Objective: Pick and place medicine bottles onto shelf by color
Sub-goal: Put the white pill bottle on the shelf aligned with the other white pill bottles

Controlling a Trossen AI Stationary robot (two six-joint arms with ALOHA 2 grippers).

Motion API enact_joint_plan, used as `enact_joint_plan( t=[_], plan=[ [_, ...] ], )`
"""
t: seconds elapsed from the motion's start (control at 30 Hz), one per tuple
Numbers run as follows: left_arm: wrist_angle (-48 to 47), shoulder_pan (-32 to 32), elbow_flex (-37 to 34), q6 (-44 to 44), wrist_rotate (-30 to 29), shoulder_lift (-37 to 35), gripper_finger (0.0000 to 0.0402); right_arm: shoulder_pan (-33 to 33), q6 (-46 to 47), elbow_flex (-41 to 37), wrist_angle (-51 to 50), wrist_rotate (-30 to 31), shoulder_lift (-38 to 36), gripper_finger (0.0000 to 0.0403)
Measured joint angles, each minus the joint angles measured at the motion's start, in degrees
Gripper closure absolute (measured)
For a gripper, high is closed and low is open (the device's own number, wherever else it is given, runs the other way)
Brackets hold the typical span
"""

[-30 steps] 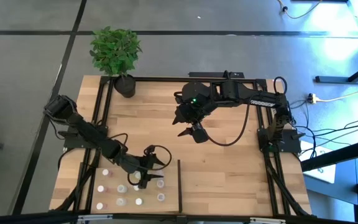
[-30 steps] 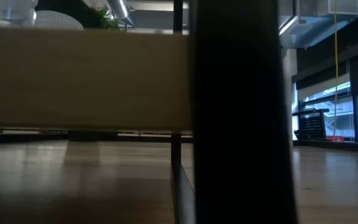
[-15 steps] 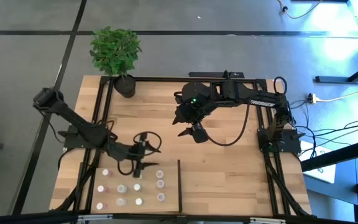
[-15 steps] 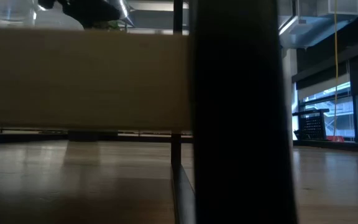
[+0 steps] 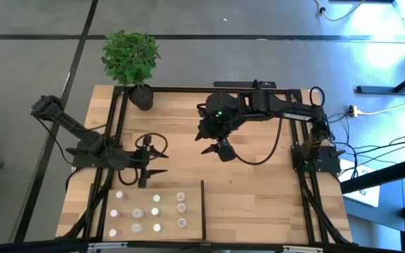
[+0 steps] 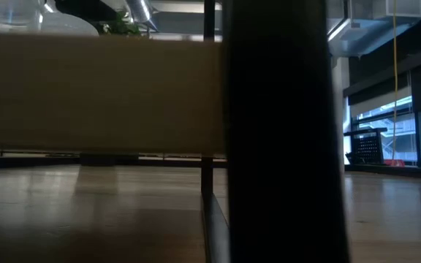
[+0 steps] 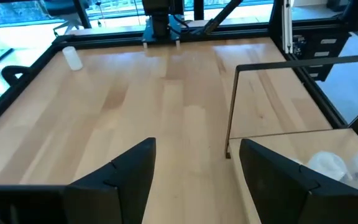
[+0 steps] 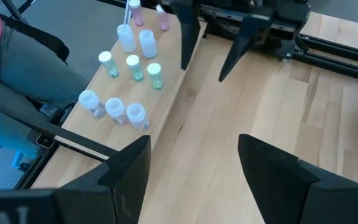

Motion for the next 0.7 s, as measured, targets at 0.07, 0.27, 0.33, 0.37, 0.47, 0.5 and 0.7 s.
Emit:
enact_joint_plan(
  t=[0.07,0.27,0.33,0.37,0.47,0.5,0.7],
  plan=[
    [-0.8,0.0,0.0,0.0,0.0,-1.1,0.0176,0.0,0.0,0.0,0.8,0.0,0.0,0.0159],
    [-3.6,0.0,0.0,0.1,-3.7,-3.1,0.0176,0.0,0.0,0.0,3.4,0.0,0.0,0.0159],
    [-4.0,0.0,0.0,0.3,-5.6,-3.3,0.0176,0.0,0.3,0.0,3.5,0.0,0.0,0.0159],
    [-4.3,0.0,0.0,0.3,-6.3,-3.5,0.0176,0.0,0.7,0.0,3.5,0.0,0.0,0.0159],
    [-4.4,0.0,0.0,0.3,-7.4,-3.6,0.0176,0.0,1.8,0.0,3.2,0.1,0.0,0.0159],
    [-4.7,0.0,0.0,0.3,-7.4,-3.6,0.0176,-0.2,1.7,0.0,2.4,0.4,0.0,0.0159],
    [-4.8,0.0,0.0,0.3,-7.4,-3.6,0.0176,-2.0,2.3,0.0,-8.0,19.5,0.0,0.0159]
  ],
)
